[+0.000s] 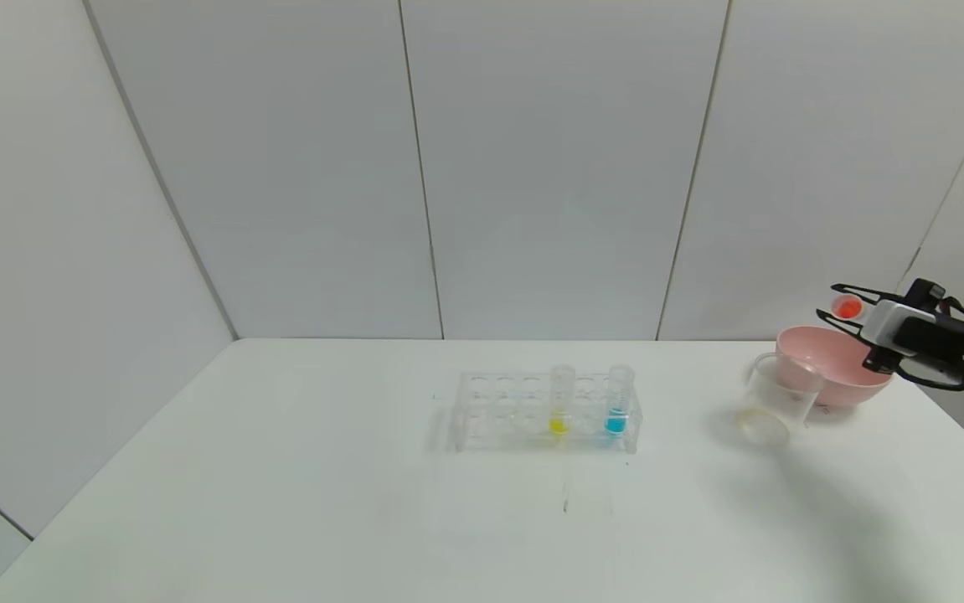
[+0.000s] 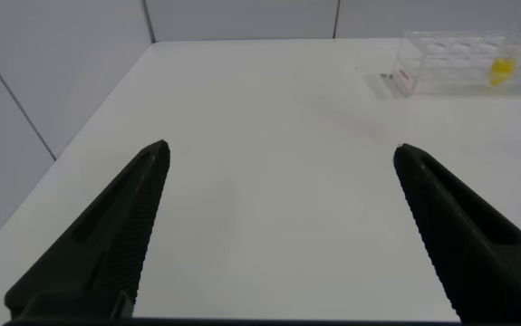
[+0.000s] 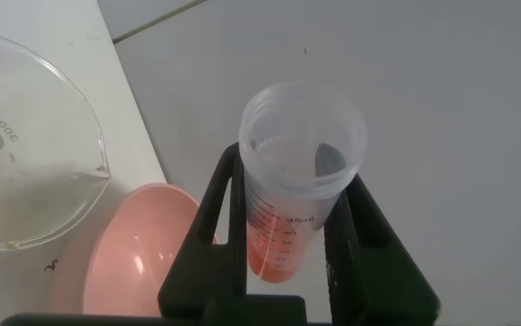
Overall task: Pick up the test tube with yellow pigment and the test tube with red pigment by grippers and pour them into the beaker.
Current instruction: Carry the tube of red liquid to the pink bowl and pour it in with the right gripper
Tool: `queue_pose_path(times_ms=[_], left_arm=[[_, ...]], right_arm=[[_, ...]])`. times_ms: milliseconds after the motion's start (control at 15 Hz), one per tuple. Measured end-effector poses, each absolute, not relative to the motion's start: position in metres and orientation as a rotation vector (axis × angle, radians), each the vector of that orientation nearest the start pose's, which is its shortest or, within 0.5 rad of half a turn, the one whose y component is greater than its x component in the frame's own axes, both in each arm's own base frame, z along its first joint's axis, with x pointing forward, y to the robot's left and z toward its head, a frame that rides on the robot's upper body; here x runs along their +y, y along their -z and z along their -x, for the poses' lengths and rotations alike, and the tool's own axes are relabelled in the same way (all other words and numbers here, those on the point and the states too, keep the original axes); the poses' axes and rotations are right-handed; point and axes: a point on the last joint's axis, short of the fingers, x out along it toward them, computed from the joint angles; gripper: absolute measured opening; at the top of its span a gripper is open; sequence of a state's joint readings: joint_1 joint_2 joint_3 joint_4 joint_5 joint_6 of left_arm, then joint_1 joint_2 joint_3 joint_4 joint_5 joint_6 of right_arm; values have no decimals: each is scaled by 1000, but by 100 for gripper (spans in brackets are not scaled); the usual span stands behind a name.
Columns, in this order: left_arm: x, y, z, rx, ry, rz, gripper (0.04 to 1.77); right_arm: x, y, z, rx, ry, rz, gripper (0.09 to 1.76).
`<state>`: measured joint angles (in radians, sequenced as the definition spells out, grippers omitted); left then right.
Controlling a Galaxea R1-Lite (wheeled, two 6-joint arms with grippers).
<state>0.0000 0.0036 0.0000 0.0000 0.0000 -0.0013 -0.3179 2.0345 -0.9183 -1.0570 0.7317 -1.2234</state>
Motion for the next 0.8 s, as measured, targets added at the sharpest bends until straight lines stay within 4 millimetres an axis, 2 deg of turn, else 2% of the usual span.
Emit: queue_pose_path(times_ms=[400,800], left_arm=[[0,-76,23,4,0,1,176],[0,-76,23,4,0,1,176]], right_arm=[[-101,-136,-361,-188,-367,1208,55],[-98,-136,-360,-229,-350,1313,55]])
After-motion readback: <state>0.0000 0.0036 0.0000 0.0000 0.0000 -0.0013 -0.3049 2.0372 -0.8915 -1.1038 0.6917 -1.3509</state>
